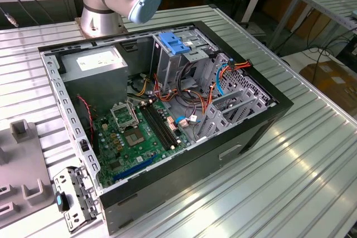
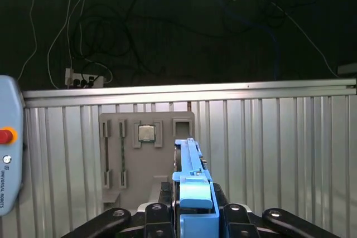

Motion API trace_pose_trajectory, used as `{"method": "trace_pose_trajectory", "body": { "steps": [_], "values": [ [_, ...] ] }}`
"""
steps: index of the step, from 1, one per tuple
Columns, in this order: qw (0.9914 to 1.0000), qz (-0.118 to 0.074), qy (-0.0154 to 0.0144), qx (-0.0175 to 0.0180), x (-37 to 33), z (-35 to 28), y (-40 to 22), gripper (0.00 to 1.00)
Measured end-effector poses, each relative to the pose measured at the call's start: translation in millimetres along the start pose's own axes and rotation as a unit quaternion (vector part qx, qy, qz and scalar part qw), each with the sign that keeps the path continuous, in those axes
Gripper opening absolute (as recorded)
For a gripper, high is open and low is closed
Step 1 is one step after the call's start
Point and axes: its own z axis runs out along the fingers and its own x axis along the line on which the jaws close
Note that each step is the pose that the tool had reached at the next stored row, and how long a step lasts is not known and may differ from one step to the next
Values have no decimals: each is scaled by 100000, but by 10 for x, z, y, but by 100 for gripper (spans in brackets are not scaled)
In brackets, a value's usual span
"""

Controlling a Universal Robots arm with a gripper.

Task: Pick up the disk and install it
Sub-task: 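Pick up the disk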

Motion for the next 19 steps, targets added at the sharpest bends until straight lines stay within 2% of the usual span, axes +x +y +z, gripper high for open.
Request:
{"method": "trace_pose_trajectory", "body": {
  "steps": [6, 19],
  "values": [
    [100000, 2, -75, -10, 0, 0, -8, 37],
    [100000, 1, -75, -8, -8, 5, -201, 37]
  ]
}}
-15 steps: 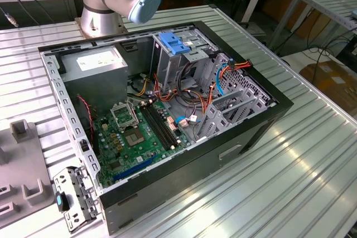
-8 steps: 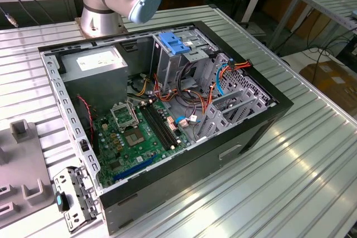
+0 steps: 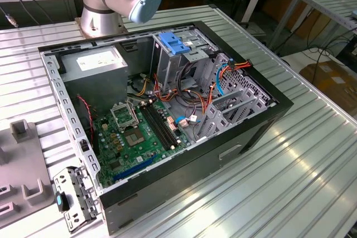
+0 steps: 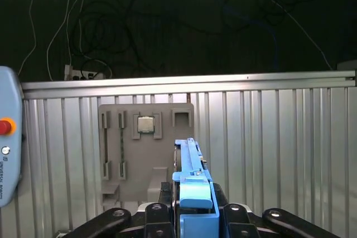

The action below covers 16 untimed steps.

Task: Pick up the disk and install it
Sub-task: 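Pick up the disk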

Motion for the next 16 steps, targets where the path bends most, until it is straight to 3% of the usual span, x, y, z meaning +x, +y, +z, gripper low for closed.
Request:
{"method": "trace_pose_trajectory", "body": {
  "steps": [16],
  "values": [
    [100000, 2, 2, -2, -12, 7, -259, 37]
  ]
}}
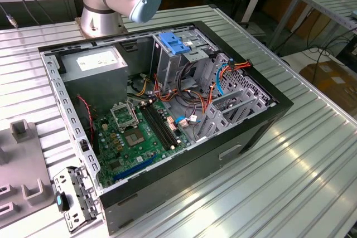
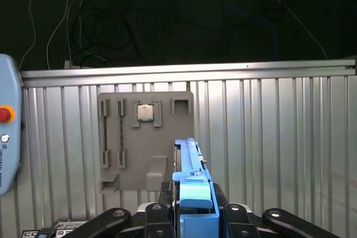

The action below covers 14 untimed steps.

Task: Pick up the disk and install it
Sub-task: 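Pick up the disk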

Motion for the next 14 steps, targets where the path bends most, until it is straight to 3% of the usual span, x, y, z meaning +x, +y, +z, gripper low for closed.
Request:
{"method": "trace_pose_trajectory", "body": {
  "steps": [14],
  "values": [
    [100000, 0, -3, 3, -9, 6, -198, 37]
  ]
}}
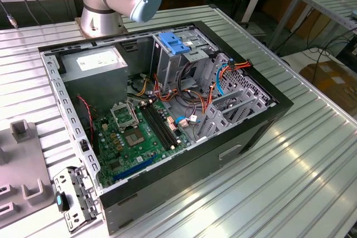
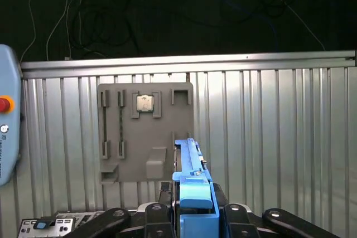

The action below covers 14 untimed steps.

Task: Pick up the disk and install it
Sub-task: 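Pick up the disk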

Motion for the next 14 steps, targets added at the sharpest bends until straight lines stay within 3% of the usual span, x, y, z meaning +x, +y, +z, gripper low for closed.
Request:
{"method": "trace_pose_trajectory", "body": {
  "steps": [14],
  "values": [
    [100000, 0, -2, 3, -8, 6, -191, 37]
  ]
}}
